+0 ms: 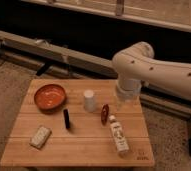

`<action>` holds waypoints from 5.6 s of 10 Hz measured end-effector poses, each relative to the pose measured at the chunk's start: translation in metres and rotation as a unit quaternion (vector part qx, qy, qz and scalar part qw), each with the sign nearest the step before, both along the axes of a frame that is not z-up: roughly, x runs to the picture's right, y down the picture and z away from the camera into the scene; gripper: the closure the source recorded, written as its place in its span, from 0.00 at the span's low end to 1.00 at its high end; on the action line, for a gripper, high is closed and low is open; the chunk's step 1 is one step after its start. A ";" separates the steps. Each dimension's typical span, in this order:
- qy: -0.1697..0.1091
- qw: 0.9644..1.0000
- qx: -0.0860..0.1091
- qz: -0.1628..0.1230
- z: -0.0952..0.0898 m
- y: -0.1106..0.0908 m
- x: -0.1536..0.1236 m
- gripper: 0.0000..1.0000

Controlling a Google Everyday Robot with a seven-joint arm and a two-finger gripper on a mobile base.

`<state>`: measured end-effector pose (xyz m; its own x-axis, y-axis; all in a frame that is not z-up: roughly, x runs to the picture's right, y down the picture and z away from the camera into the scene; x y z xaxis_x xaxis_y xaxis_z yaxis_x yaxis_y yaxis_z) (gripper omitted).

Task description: Place the ceramic cup over the eraser

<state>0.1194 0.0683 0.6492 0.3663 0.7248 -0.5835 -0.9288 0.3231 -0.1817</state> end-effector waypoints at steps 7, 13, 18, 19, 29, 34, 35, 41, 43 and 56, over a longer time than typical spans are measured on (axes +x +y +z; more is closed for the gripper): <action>-0.054 0.996 0.001 -0.068 0.085 -0.025 -0.100 0.43; -0.072 0.994 -0.011 -0.084 0.126 -0.035 -0.103 0.20; -0.100 0.991 -0.020 -0.087 0.165 -0.026 -0.128 0.20; -0.105 0.991 -0.019 -0.086 0.173 -0.027 -0.130 0.20; -0.142 0.986 -0.033 -0.079 0.220 -0.018 -0.151 0.37; -0.144 0.985 -0.035 -0.083 0.222 -0.016 -0.154 0.89; -0.144 0.986 -0.035 -0.083 0.222 -0.016 -0.153 0.96; -0.162 0.981 0.002 -0.104 0.116 -0.032 -0.139 1.00; -0.177 0.977 0.022 -0.119 0.048 -0.038 -0.133 1.00; -0.294 0.922 0.053 -0.246 -0.035 -0.011 -0.228 1.00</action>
